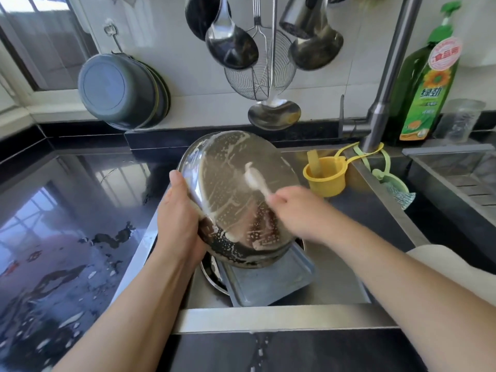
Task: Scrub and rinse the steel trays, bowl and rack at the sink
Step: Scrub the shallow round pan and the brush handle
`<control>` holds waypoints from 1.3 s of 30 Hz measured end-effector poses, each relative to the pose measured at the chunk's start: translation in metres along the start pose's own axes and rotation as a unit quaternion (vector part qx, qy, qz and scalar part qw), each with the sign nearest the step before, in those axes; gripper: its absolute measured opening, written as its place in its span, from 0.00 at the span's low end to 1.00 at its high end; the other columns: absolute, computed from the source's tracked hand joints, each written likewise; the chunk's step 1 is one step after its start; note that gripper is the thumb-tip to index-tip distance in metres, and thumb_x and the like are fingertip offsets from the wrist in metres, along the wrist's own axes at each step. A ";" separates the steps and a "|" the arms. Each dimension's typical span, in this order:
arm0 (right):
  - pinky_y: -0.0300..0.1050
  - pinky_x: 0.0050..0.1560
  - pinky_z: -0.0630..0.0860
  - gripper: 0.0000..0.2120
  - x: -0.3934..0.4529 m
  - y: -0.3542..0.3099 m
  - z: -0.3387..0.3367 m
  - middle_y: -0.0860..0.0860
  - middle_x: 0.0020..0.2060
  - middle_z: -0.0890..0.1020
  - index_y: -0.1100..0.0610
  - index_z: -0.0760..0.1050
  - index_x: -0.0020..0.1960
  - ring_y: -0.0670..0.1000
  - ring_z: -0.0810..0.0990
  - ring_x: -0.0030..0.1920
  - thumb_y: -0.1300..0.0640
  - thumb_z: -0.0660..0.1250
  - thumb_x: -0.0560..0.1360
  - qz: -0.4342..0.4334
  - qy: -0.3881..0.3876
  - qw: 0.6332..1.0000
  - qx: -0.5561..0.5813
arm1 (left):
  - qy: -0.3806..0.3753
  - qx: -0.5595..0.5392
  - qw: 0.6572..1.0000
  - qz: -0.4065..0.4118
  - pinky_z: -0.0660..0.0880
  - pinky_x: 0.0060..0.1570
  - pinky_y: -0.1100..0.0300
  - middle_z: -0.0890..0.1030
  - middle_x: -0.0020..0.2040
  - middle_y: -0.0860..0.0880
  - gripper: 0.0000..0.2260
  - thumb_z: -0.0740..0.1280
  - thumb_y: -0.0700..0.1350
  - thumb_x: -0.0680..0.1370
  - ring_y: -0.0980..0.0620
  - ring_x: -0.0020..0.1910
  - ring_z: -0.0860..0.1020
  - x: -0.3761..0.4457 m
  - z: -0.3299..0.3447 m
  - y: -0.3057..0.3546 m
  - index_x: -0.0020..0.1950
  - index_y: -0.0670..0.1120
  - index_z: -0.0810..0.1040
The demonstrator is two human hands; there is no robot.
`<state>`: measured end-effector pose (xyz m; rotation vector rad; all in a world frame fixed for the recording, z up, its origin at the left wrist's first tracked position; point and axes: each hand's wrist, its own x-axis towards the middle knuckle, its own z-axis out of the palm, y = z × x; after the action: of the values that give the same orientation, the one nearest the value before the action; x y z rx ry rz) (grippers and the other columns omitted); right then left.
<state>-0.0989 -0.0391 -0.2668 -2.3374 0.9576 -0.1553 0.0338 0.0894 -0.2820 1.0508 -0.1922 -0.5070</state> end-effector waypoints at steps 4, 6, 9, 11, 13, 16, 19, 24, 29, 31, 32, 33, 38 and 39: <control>0.49 0.52 0.75 0.19 0.007 0.007 -0.007 0.57 0.55 0.80 0.56 0.77 0.54 0.59 0.78 0.55 0.52 0.49 0.87 0.060 0.034 0.997 -0.026 | -0.012 0.028 0.999 -0.017 0.78 0.62 0.34 0.84 0.56 0.40 0.24 0.58 0.61 0.85 0.39 0.53 0.84 -0.004 0.001 -0.003 0.54 0.42 0.81; 0.48 0.41 0.71 0.20 -0.009 -0.004 0.008 0.54 0.43 0.80 0.54 0.73 0.41 0.55 0.78 0.45 0.49 0.52 0.86 -0.008 0.024 1.000 -0.011 | -0.006 0.039 0.999 -0.026 0.79 0.62 0.37 0.86 0.56 0.37 0.26 0.57 0.60 0.86 0.37 0.57 0.84 -0.004 0.003 -0.002 0.60 0.40 0.82; 0.46 0.33 0.67 0.22 -0.022 -0.017 0.010 0.50 0.34 0.77 0.53 0.70 0.37 0.50 0.75 0.36 0.46 0.54 0.86 -0.049 0.002 0.999 0.013 | 0.018 0.029 0.999 -0.026 0.78 0.62 0.35 0.85 0.56 0.37 0.25 0.59 0.61 0.85 0.37 0.57 0.84 -0.001 0.002 0.000 0.56 0.40 0.82; 0.46 0.37 0.73 0.20 -0.006 -0.006 -0.003 0.53 0.39 0.79 0.54 0.75 0.43 0.52 0.77 0.39 0.48 0.52 0.86 -0.010 0.024 1.000 -0.004 | 0.017 0.032 0.999 -0.017 0.78 0.61 0.32 0.83 0.54 0.42 0.23 0.61 0.63 0.84 0.40 0.51 0.83 -0.001 0.003 0.000 0.54 0.43 0.80; 0.51 0.53 0.77 0.19 0.007 0.005 -0.015 0.58 0.53 0.79 0.57 0.78 0.58 0.58 0.79 0.53 0.54 0.49 0.87 0.056 0.039 0.998 -0.008 | 0.006 0.042 0.999 -0.011 0.77 0.59 0.29 0.81 0.52 0.43 0.21 0.62 0.63 0.83 0.41 0.48 0.80 -0.003 0.004 -0.002 0.54 0.46 0.80; 0.51 0.54 0.76 0.18 0.006 0.009 -0.006 0.58 0.56 0.79 0.56 0.78 0.60 0.61 0.78 0.57 0.53 0.49 0.87 0.076 0.024 0.996 -0.043 | -0.013 0.043 0.999 -0.007 0.70 0.60 0.23 0.79 0.52 0.42 0.19 0.62 0.64 0.81 0.41 0.49 0.76 -0.007 0.005 -0.003 0.44 0.50 0.82; 0.47 0.36 0.66 0.21 -0.009 -0.010 0.006 0.53 0.38 0.77 0.54 0.71 0.38 0.54 0.75 0.41 0.47 0.52 0.86 -0.016 0.003 1.000 -0.001 | -0.002 0.063 0.998 -0.005 0.76 0.60 0.29 0.84 0.51 0.40 0.22 0.60 0.61 0.84 0.40 0.48 0.82 -0.005 0.005 -0.003 0.45 0.47 0.84; 0.50 0.50 0.73 0.18 0.021 0.019 -0.017 0.59 0.55 0.79 0.59 0.75 0.53 0.59 0.77 0.53 0.52 0.49 0.86 0.086 0.029 0.996 -0.011 | -0.019 0.084 0.996 -0.009 0.75 0.58 0.29 0.81 0.52 0.42 0.24 0.63 0.67 0.79 0.39 0.48 0.78 -0.008 0.004 -0.004 0.54 0.46 0.81; 0.49 0.40 0.68 0.21 0.001 0.004 0.000 0.54 0.39 0.77 0.55 0.71 0.39 0.55 0.76 0.42 0.47 0.52 0.86 -0.002 0.034 0.999 0.006 | -0.035 0.094 0.995 0.014 0.78 0.62 0.39 0.86 0.52 0.35 0.27 0.60 0.64 0.84 0.36 0.53 0.85 -0.005 0.002 -0.006 0.52 0.43 0.87; 0.49 0.38 0.68 0.22 0.001 0.000 -0.004 0.53 0.36 0.76 0.55 0.69 0.37 0.54 0.75 0.40 0.47 0.52 0.86 -0.013 0.028 0.999 0.031 | -0.045 0.090 0.995 0.005 0.74 0.66 0.32 0.83 0.59 0.31 0.34 0.66 0.71 0.76 0.33 0.60 0.82 -0.004 0.000 -0.005 0.59 0.40 0.84; 0.50 0.42 0.71 0.21 0.010 0.005 -0.009 0.54 0.39 0.78 0.56 0.72 0.40 0.56 0.77 0.44 0.48 0.52 0.86 0.011 0.043 0.998 0.042 | -0.049 0.093 0.994 0.003 0.74 0.66 0.32 0.82 0.59 0.30 0.36 0.67 0.72 0.75 0.34 0.59 0.83 -0.003 0.001 -0.005 0.59 0.39 0.83; 0.51 0.47 0.74 0.21 0.017 0.011 -0.016 0.56 0.45 0.80 0.58 0.76 0.46 0.58 0.78 0.48 0.49 0.51 0.86 0.047 0.054 0.996 0.046 | -0.044 0.105 0.993 0.010 0.76 0.64 0.35 0.83 0.56 0.31 0.33 0.65 0.69 0.78 0.37 0.54 0.84 -0.006 0.002 -0.004 0.57 0.39 0.84; 0.47 0.39 0.68 0.21 0.011 0.015 -0.005 0.54 0.40 0.79 0.57 0.75 0.44 0.54 0.76 0.41 0.47 0.52 0.86 0.020 0.053 0.996 0.066 | -0.060 0.152 0.986 0.013 0.79 0.41 0.54 0.85 0.39 0.42 0.27 0.57 0.58 0.86 0.45 0.36 0.82 -0.010 0.006 -0.009 0.39 0.47 0.88; 0.47 0.37 0.66 0.21 0.005 0.009 -0.002 0.53 0.37 0.77 0.56 0.73 0.41 0.53 0.74 0.38 0.47 0.53 0.86 -0.013 0.032 0.997 0.073 | -0.055 0.142 0.988 0.014 0.79 0.41 0.54 0.85 0.40 0.41 0.26 0.57 0.58 0.86 0.44 0.37 0.82 -0.008 0.005 -0.008 0.41 0.45 0.87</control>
<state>-0.1019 -0.0486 -0.2707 -2.2228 0.9161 -0.3024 0.0224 0.0863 -0.2853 1.2970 -0.3862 -0.5226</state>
